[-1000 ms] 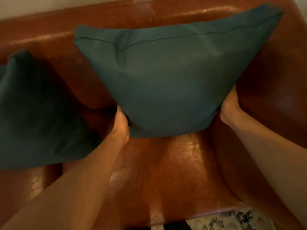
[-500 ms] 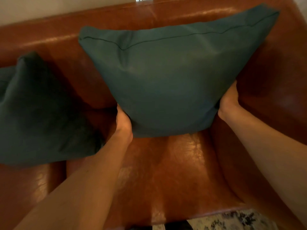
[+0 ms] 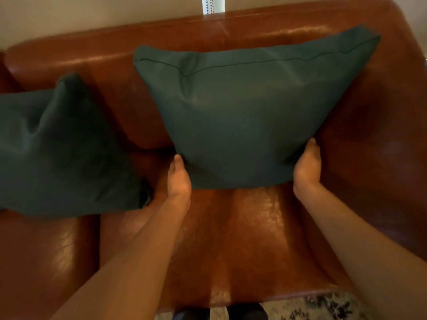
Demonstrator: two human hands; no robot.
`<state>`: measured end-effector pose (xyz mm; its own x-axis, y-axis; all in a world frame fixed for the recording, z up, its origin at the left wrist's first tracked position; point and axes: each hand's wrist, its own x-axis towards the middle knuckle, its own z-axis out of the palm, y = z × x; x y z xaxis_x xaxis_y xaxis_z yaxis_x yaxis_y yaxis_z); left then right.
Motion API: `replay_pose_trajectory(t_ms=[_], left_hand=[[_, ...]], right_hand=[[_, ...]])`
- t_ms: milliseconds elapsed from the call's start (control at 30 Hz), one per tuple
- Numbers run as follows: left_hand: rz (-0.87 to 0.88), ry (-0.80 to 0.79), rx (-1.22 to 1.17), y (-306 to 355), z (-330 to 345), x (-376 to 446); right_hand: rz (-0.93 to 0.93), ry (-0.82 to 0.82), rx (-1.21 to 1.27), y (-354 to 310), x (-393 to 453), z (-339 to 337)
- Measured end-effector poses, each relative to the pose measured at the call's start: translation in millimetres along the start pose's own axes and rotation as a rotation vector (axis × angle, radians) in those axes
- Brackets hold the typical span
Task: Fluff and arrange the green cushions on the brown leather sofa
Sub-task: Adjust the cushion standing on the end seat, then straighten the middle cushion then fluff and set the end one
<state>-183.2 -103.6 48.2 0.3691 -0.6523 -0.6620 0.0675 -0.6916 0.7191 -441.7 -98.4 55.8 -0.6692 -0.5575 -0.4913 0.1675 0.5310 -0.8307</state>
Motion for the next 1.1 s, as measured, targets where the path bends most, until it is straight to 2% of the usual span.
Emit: replay_pose_trajectory(t_ms=[133,333,533,733,867,1100], left_hand=[[0.052,-0.048,0.129,-7,-26,-27],[0.080,-0.079,0.226,-25,-74,-51],[0.009,-0.106,0.161,-33,-124,-64],[-0.006,-0.128,0.204,-51,-226,-35],[-0.025,-0.155,0.211,-52,-305,-20],[-0.046,-0.047,0.242,-34,-404,26]], right_hand=[[-0.044,-0.063,-0.162,28,-50,-11],[-0.058,-0.353,-0.241,58,-121,14],[-0.013,-0.541,-0.329,65,-189,61],[0.041,-0.595,-0.432,80,-261,103],[0.062,-0.527,-0.398,95,-302,135],[0.047,-0.491,-0.324,98,-350,193]])
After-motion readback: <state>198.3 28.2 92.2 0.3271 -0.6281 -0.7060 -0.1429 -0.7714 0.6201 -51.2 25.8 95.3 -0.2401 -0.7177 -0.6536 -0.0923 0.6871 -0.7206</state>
